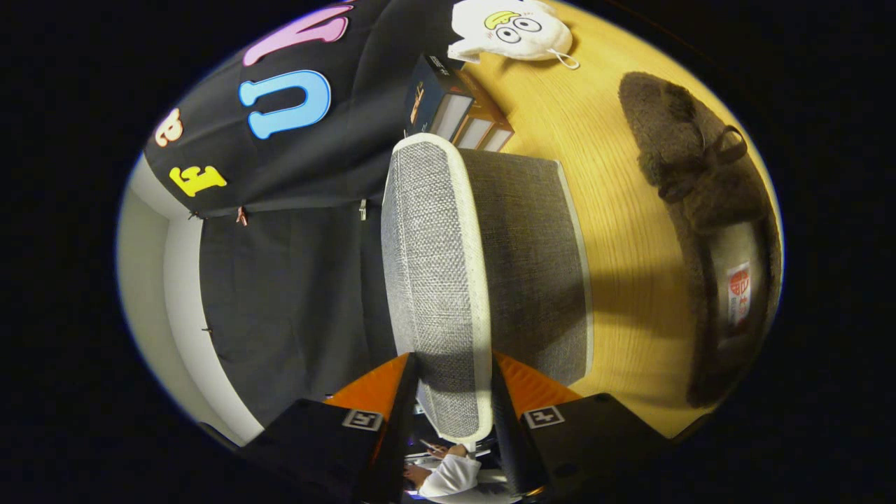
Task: Open the storage box then place both shoes into the box .Put the left shoe in first, then the right shoe, with the right side of both shoes facing outward in a uniform manner.
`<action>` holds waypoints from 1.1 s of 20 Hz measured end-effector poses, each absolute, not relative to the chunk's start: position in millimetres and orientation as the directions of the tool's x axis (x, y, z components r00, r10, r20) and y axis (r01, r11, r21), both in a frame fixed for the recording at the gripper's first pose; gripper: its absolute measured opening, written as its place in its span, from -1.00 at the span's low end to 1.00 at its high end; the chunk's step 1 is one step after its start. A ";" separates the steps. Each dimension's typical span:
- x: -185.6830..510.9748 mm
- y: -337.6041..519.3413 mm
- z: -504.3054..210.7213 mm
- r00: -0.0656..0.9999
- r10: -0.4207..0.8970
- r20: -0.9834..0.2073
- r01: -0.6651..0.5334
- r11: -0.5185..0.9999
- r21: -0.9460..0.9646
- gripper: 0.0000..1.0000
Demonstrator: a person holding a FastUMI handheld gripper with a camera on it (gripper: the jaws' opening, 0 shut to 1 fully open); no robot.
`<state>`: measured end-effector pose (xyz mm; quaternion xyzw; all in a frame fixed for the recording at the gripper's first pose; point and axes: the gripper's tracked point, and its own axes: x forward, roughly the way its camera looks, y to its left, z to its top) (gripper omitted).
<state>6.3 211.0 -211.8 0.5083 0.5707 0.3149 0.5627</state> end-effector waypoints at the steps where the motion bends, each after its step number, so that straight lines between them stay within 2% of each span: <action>1: 7.1 211.8 -208.2 0.164 0.934 -0.316 0.245 0.272 0.931 -0.16; 3: 8.1 214.8 -201.4 0.177 0.936 -0.303 0.260 0.252 0.932 -0.61; 5: 5.9 214.6 -199.5 0.186 0.933 -0.309 0.252 0.259 0.932 -0.80; 8: 1.6 219.3 -196.0 0.183 0.934 -0.307 0.224 0.264 0.938 -0.90; 14: 3.3 225.5 -153.6 0.187 0.957 -0.220 0.214 0.179 0.960 -0.90; 22: 2.6 278.8 -76.2 0.161 0.975 -0.155 0.050 0.149 0.988 -0.91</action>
